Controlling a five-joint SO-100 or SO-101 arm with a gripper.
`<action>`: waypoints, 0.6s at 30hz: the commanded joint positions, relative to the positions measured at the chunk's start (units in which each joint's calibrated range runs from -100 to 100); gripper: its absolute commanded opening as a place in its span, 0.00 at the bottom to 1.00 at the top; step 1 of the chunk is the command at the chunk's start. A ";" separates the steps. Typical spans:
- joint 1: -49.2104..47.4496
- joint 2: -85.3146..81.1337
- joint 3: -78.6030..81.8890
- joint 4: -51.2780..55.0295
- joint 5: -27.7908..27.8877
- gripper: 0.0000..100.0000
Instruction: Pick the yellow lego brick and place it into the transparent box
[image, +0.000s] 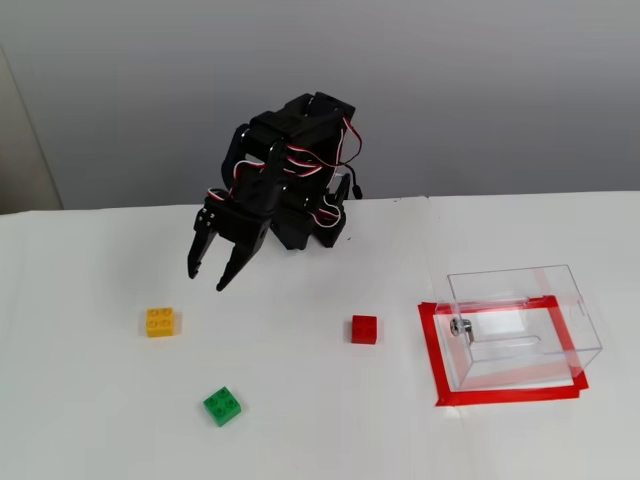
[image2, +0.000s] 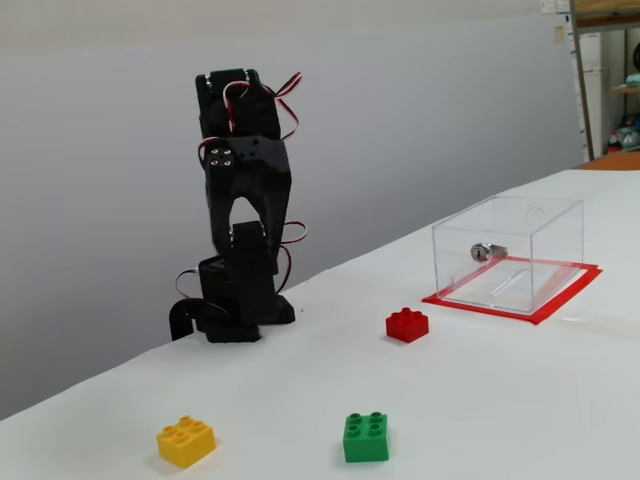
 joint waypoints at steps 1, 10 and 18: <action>3.34 4.12 -4.78 0.28 -0.12 0.16; 8.81 18.54 -11.20 0.37 -0.12 0.16; 12.95 25.16 -11.38 -0.24 -0.17 0.16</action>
